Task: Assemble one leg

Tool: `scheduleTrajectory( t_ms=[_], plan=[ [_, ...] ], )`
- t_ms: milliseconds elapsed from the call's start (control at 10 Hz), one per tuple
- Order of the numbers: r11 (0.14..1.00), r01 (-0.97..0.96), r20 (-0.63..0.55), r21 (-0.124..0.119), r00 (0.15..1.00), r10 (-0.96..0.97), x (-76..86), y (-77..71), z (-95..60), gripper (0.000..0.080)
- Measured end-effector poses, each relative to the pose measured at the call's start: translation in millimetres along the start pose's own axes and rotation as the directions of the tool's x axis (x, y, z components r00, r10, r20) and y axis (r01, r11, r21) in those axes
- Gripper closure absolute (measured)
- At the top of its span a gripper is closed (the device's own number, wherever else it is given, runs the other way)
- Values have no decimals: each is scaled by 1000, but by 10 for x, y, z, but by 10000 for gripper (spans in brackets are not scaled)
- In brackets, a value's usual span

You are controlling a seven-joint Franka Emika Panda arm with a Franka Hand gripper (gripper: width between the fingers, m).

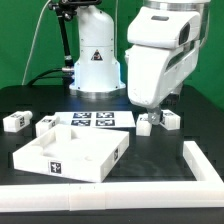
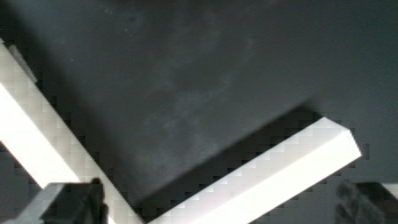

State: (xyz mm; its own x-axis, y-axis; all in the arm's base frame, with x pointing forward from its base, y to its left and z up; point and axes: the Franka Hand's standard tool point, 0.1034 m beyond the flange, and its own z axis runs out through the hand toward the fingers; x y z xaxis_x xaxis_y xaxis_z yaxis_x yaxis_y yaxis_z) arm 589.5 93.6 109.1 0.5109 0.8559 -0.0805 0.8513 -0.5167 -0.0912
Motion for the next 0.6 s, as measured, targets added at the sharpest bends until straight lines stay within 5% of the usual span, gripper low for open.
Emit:
scheduleTrajectory(
  t_ms=[500, 600],
  plan=[
    [1000, 12, 0, -11, 1000, -12, -12, 1, 21, 150],
    [998, 43, -24, -36, 999, -44, -88, -71, 116, 150]
  ],
)
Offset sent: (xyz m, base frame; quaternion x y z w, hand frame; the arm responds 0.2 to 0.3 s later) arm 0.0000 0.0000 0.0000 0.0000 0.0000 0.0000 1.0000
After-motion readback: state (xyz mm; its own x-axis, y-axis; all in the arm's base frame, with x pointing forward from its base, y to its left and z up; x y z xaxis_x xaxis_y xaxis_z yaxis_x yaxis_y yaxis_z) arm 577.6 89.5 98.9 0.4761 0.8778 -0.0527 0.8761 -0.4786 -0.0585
